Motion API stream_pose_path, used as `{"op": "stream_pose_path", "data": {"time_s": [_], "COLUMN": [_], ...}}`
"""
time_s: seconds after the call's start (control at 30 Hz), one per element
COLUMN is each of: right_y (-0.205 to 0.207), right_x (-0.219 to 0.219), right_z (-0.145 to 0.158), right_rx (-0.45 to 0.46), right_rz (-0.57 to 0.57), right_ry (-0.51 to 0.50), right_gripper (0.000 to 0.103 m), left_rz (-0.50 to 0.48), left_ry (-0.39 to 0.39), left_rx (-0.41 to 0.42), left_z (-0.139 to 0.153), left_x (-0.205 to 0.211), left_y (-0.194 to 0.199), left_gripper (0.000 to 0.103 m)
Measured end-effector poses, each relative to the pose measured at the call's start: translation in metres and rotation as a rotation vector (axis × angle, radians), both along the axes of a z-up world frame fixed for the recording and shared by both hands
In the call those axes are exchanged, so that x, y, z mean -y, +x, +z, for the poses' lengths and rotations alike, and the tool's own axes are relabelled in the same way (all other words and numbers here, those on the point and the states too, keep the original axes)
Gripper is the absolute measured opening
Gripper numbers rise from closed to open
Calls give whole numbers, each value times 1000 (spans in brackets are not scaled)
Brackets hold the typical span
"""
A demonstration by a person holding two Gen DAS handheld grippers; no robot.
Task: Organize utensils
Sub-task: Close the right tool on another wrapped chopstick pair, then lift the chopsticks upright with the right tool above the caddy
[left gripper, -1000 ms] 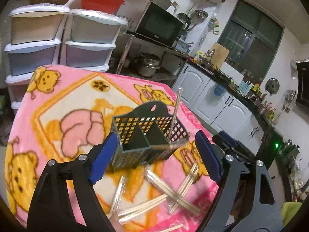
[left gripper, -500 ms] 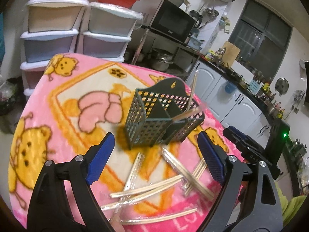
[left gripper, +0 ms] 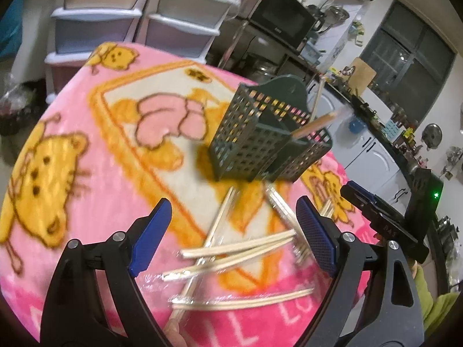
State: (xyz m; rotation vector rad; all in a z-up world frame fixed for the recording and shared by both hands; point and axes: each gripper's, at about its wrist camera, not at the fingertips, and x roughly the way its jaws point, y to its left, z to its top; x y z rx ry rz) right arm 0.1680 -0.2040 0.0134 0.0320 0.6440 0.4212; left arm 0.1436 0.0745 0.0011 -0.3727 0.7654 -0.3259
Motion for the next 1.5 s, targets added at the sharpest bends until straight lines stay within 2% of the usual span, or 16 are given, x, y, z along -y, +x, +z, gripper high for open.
{"op": "stream_pose_path", "data": {"time_s": [0.2,0.37,0.6,0.7,0.9,0.97,1.2,1.5], "right_y": [10,21,35,40,49,52,57,73], "right_x": [-15,-22,-28,-31,-37,-40,-53,-76], "right_z": [-17,-32,-46,-51,-59,-63,-69,-72], "right_rx": [-78,-145,-204,-226,-260,-271,-292,-303], "right_rz": [43,66,80,90,106,111,140,149], "right_ry": [-33,-55,-66,-67,-75,-83,-115,-182], "right_gripper": [35,28,28,27,27,25,25,25], "left_rz": [22,33,21,11,7,5,4,3], "left_ry": [-28,-43,-105,-123,-127,-124,-107,-112], "left_rx": [-56,-120,-185,-198,-209,-214,-217,-217], "left_z": [-21,-40,-60,-64,-68,-69,-72,-73], "left_x": [-13,-23,-26,-26,-24,-23,-22,-24], "left_y": [-5,-5,-2,1,9,12,16,17], "left_gripper": [78,62,57,50,36,27,21,7]}}
